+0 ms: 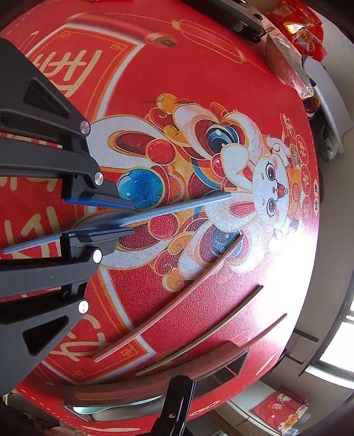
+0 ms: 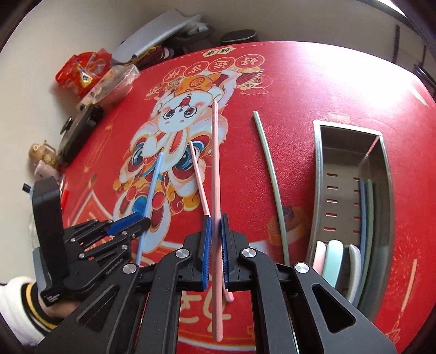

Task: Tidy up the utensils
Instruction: 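Close the right tool on a pink chopstick while the left tool lifts the light-blue chopstick, then lower the pink chopstick into the tray, open right tool while left carries blue chopstick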

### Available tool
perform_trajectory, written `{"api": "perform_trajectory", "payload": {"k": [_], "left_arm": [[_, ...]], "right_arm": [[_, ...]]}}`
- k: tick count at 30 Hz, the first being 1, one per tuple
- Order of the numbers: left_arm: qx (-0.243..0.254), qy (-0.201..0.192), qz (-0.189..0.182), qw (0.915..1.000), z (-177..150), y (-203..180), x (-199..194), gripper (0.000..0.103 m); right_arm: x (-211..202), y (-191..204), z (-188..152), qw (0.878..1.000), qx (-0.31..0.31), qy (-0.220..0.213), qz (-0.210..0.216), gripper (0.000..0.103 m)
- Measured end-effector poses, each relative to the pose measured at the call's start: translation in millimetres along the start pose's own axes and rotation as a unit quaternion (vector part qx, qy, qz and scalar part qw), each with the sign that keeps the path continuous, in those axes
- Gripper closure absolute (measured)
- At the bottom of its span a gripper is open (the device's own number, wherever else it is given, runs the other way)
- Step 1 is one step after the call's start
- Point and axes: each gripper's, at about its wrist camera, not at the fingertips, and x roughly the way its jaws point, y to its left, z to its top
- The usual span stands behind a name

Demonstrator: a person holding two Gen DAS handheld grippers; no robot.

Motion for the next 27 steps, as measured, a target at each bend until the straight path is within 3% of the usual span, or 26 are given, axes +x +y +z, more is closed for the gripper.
{"api": "perform_trajectory", "payload": {"k": [2, 14, 27], "left_arm": [[-0.008, 0.004, -0.005, 1.0, 1.4, 3.6, 0.3, 0.098], [-0.074, -0.025, -0.064, 0.9949, 1.5, 19.2, -39.8, 0.098], [-0.106, -0.036, -0.121, 0.9863, 10.4, 2.9, -56.9, 0.098]], "right_arm": [[-6.1, -7.5, -4.6, 1.0, 0.013, -0.006, 0.003, 0.096], [-40.2, -45.1, -23.9, 0.996, 0.072, -0.048, 0.004, 0.096], [-64.9, -100.2, -43.2, 0.988, 0.132, -0.069, -0.037, 0.096]]}}
